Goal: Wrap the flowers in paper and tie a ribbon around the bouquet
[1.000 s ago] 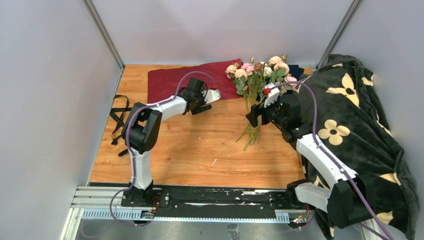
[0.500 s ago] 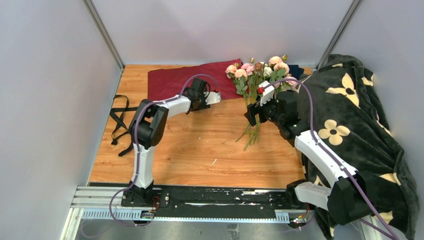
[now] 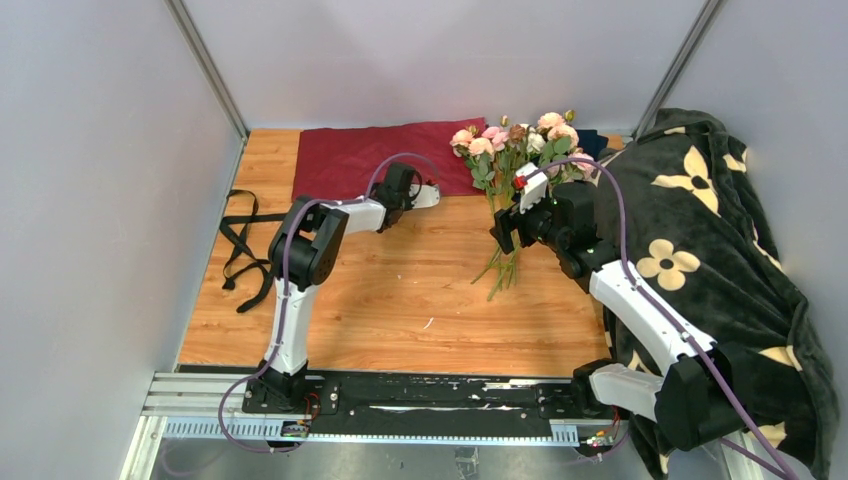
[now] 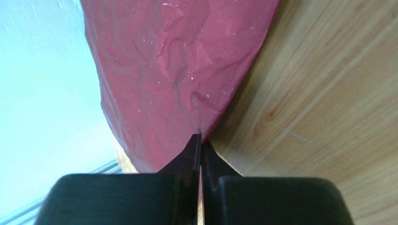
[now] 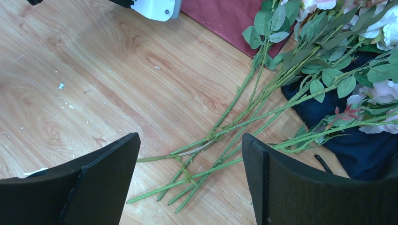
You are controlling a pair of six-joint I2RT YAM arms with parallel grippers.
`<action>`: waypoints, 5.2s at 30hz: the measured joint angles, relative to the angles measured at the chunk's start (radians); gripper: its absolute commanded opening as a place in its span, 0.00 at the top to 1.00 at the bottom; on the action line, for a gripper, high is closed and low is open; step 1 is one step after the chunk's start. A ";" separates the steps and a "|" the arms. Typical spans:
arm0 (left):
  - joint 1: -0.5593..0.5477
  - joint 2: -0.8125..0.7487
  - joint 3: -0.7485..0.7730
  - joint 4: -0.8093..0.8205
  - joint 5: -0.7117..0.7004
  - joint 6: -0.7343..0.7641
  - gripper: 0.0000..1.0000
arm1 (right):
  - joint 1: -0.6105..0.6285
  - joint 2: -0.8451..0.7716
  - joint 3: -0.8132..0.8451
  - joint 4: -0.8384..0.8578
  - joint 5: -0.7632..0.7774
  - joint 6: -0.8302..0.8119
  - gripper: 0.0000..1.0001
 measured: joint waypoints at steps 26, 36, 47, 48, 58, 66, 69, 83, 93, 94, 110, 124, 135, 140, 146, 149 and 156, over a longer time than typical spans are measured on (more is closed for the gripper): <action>0.074 -0.499 -0.077 -0.402 0.066 -0.068 1.00 | 0.042 0.174 0.098 0.033 -0.016 0.217 0.23; 0.067 -0.616 0.148 -0.593 0.092 -0.108 1.00 | 0.063 0.500 0.353 -0.089 0.108 0.202 0.37; 0.048 -0.634 0.287 -0.724 -0.027 -0.156 1.00 | 0.085 1.050 0.872 -0.280 0.096 0.112 0.67; 0.048 -0.636 0.303 -0.733 -0.027 -0.163 1.00 | 0.089 1.067 0.896 -0.286 0.109 0.113 0.74; 0.030 -0.664 0.348 -0.887 0.121 -0.226 1.00 | 0.062 1.120 0.949 -0.286 0.362 0.338 0.94; -0.016 -0.663 0.396 -0.969 0.229 -0.233 1.00 | -0.042 0.989 0.823 -0.327 0.258 0.272 0.43; -0.016 -0.670 0.362 -0.967 0.236 -0.221 1.00 | -0.029 0.815 0.692 -0.349 0.154 0.211 0.38; 0.066 -0.873 -0.262 -1.017 0.239 -0.050 1.00 | 0.071 0.629 0.422 -0.391 -0.212 0.292 0.10; 0.033 -0.917 -0.520 -1.056 0.363 0.005 1.00 | 0.077 0.685 0.443 -0.357 -0.193 0.397 0.25; 0.033 -0.917 -0.524 -1.055 0.370 0.006 1.00 | 0.077 0.706 0.446 -0.339 -0.205 0.419 0.26; 0.033 -0.915 -0.581 -1.046 0.381 0.048 1.00 | 0.067 1.210 1.096 -0.279 -0.296 0.421 0.50; 0.033 -0.901 -0.581 -1.044 0.381 0.054 1.00 | 0.064 1.310 1.146 -0.262 -0.386 0.456 1.00; 0.034 -0.863 -0.390 -1.047 0.297 -0.046 0.12 | -0.012 0.856 0.800 -0.250 -0.363 0.467 1.00; 0.103 -0.888 -0.235 -1.056 0.319 -0.128 0.29 | -0.055 0.437 0.579 -0.185 -0.303 0.478 1.00; 0.289 -0.900 -0.272 -1.018 0.350 -0.216 0.43 | 0.032 0.128 0.416 -0.124 -0.229 0.459 1.00; 0.307 -0.806 -0.362 -0.935 0.338 -0.278 0.46 | 0.159 0.066 0.357 -0.115 -0.212 0.405 1.00; 0.329 -0.385 -0.241 -0.743 0.285 -0.469 0.52 | 0.478 0.057 0.291 -0.101 -0.237 0.213 1.00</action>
